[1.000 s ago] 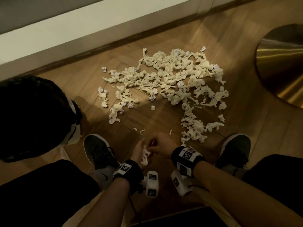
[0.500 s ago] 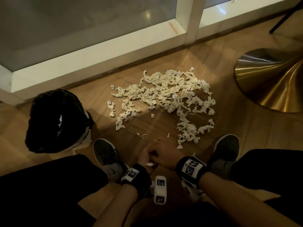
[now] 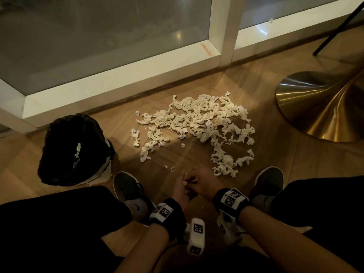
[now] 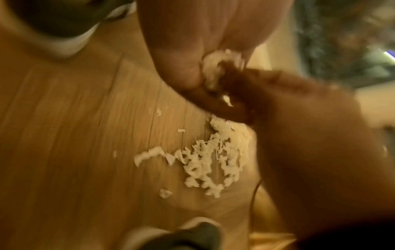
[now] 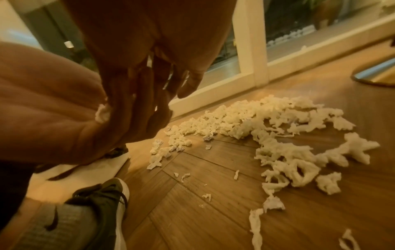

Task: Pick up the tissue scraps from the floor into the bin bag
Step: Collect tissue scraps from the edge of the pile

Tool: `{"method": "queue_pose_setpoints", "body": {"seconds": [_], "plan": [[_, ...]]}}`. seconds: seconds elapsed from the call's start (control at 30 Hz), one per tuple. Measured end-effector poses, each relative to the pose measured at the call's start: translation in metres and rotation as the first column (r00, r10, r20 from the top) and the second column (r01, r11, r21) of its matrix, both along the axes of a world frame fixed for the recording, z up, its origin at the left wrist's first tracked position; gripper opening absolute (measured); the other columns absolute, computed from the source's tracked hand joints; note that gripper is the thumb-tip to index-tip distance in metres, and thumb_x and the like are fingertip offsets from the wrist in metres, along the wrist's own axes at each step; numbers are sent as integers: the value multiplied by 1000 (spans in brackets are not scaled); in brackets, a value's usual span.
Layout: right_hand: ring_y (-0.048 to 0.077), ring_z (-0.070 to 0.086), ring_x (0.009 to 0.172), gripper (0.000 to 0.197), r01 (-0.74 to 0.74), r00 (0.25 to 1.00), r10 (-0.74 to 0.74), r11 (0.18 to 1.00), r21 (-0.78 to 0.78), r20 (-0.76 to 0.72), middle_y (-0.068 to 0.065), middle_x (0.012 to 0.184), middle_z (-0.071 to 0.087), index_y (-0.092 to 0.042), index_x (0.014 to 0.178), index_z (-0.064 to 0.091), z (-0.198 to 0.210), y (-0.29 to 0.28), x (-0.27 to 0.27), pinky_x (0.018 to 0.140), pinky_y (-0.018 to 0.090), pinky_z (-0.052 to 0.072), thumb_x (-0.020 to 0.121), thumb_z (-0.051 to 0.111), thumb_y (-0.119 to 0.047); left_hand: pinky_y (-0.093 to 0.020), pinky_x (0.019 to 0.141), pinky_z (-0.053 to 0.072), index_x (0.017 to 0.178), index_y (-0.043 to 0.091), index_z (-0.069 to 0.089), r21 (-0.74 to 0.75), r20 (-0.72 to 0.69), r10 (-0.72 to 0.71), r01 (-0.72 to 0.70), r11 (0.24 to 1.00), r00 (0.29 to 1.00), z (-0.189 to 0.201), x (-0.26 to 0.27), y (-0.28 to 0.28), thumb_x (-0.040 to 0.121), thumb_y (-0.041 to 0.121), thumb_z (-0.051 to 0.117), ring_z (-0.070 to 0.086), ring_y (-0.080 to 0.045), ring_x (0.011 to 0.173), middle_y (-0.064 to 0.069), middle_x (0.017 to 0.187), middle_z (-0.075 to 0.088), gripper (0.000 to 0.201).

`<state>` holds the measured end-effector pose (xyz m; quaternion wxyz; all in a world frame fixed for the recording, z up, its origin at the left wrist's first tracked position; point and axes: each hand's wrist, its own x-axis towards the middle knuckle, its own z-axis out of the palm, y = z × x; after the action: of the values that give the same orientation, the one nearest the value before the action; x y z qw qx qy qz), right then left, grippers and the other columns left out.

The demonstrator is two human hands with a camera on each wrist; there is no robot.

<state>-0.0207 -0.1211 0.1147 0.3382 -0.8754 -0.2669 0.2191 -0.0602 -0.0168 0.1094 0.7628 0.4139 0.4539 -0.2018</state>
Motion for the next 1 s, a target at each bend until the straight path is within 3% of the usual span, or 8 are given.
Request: {"method": "queue_pose_setpoints", "body": {"seconds": [0.13,0.2,0.33,0.47,0.6,0.7,0.8,1.0], "plan": [[9,49,79,18,14,996,-9,998,-56,88,-17,75,53,-38,71,52,-7,9,-4,82,37,47,78,65,-27,-27,48,48,88,11,63,229,-18,-87,88,969,996,-8,1,2,100,33,39,60,-22,68,-11,83,64,35],[12,54,87,6,-66,985,73,996,-55,154,-11,86,64,-32,75,62,-7,11,-7,82,40,48,78,60,-28,-28,52,47,87,13,64,239,-52,-73,84,967,996,-10,0,8,98,37,40,60,-23,69,-9,79,64,36],[15,54,100,21,-269,932,276,961,-61,235,-6,109,64,-20,95,71,-7,12,-10,82,30,43,81,65,-33,-32,62,49,92,12,66,46,-58,-14,17,999,998,-13,0,21,98,35,35,62,-26,78,-12,86,66,39],[21,53,101,18,-297,912,316,948,-110,262,-3,106,62,-21,96,69,-10,13,-7,78,39,48,82,62,-30,-23,48,51,75,7,65,-57,-61,-26,23,998,998,-8,1,24,99,25,35,66,-19,55,-8,63,65,42],[27,57,90,11,-218,912,217,975,-34,348,0,87,65,-19,81,72,-8,12,-5,72,35,47,76,65,-25,-16,44,47,79,12,48,-77,31,43,-41,996,999,-6,2,17,104,13,25,58,-3,43,7,44,59,34],[17,50,89,5,-101,894,77,994,30,442,-4,77,64,-23,77,73,-2,10,-1,72,31,38,71,74,-23,-24,57,53,88,11,58,-21,76,93,-92,996,993,-1,7,9,104,36,26,65,-14,62,-3,62,69,44],[12,39,91,15,-32,894,7,998,49,448,-6,74,64,-21,78,74,0,8,3,71,34,42,77,62,-29,-29,61,50,86,9,63,47,116,99,-105,993,988,-1,10,-2,103,34,32,64,-19,71,-9,73,69,43],[26,41,120,36,-216,929,249,966,-146,274,0,120,59,-21,105,71,2,6,-2,97,42,36,91,41,-35,-22,38,44,87,6,67,230,36,46,-53,972,998,-9,7,10,98,31,49,60,-20,58,-10,72,64,32]]}}
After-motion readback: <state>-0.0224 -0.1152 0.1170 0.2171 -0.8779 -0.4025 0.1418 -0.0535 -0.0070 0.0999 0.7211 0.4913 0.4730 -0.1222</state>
